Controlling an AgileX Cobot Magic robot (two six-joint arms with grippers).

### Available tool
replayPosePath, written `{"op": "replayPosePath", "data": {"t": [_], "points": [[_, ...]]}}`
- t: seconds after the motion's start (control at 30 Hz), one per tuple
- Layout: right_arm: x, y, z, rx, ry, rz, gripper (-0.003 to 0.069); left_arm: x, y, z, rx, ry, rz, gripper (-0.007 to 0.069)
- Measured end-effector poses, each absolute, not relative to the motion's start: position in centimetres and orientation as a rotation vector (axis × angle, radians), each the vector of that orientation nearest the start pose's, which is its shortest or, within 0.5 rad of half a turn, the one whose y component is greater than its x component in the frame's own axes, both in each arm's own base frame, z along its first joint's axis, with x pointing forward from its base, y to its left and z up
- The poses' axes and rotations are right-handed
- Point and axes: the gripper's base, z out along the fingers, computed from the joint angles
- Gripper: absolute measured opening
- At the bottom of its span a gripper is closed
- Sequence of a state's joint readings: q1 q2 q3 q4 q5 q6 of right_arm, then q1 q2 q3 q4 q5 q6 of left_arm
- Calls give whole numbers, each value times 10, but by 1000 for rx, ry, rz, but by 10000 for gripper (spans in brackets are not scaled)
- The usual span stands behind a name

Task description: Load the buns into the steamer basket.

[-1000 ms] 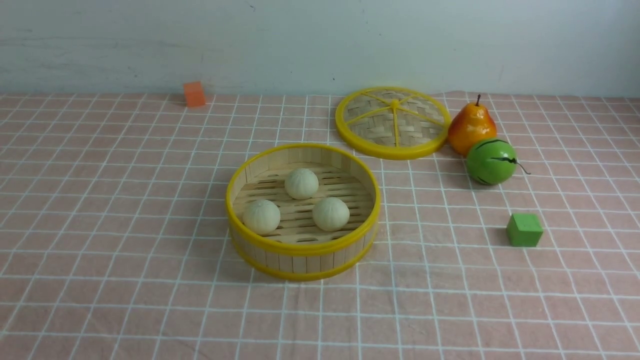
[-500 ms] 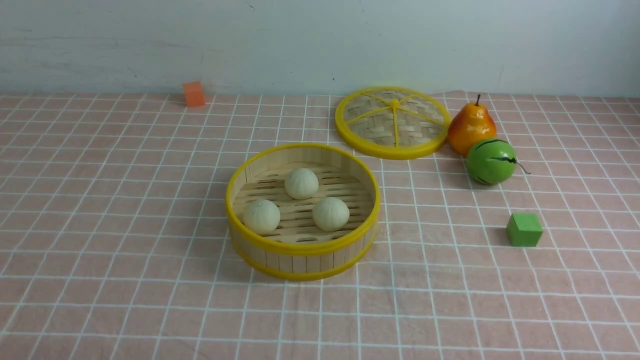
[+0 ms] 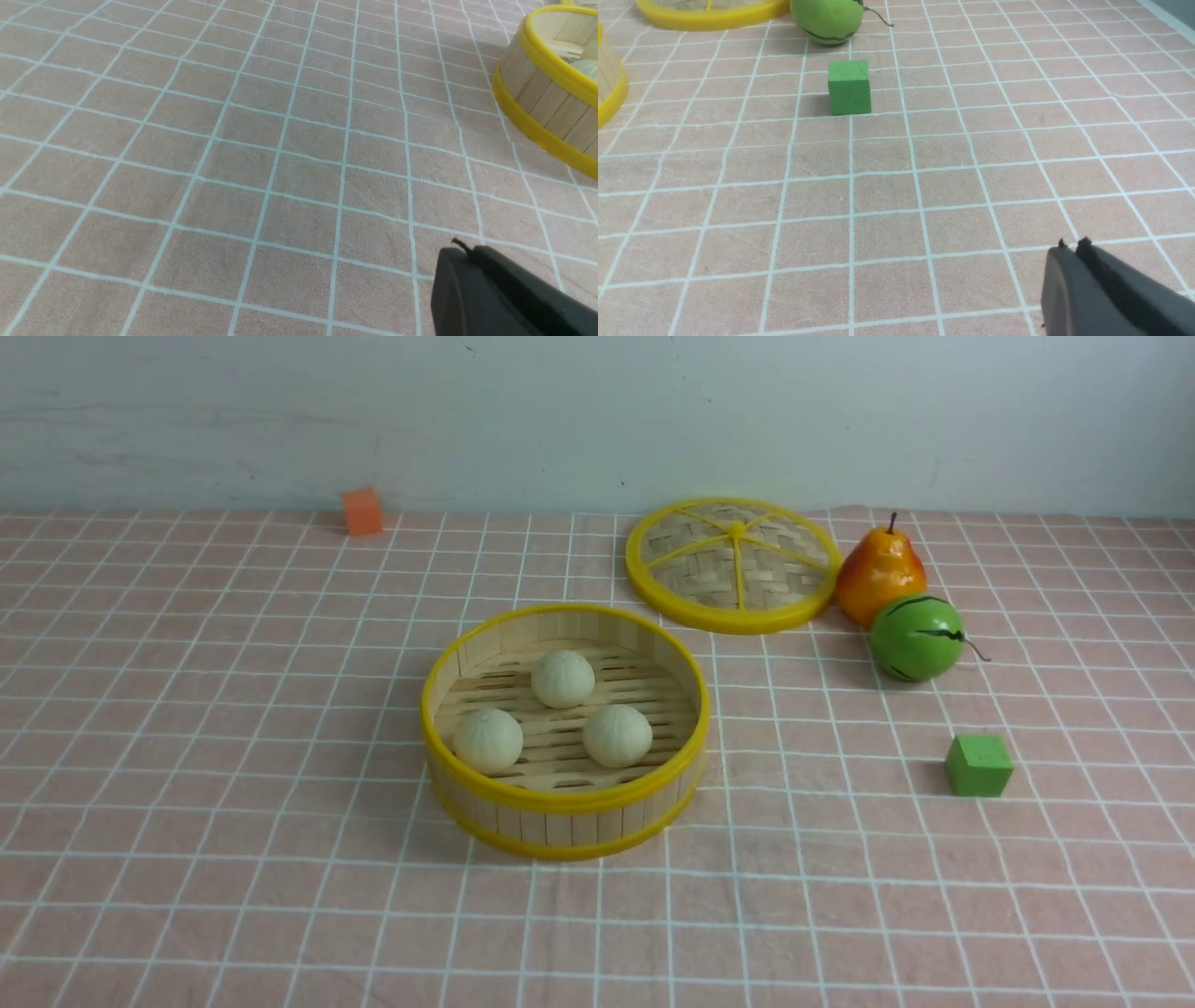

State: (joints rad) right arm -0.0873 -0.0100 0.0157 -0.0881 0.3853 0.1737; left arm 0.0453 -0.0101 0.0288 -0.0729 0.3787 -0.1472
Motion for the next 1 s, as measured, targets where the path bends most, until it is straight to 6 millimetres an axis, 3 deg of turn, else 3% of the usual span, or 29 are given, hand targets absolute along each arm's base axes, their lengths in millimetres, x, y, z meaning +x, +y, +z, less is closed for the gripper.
{"op": "replayPosePath", "data": {"t": [1.0], "points": [[52, -8, 174, 190, 1863, -28, 53, 53, 0, 170, -231, 1869, -147, -13]]}}
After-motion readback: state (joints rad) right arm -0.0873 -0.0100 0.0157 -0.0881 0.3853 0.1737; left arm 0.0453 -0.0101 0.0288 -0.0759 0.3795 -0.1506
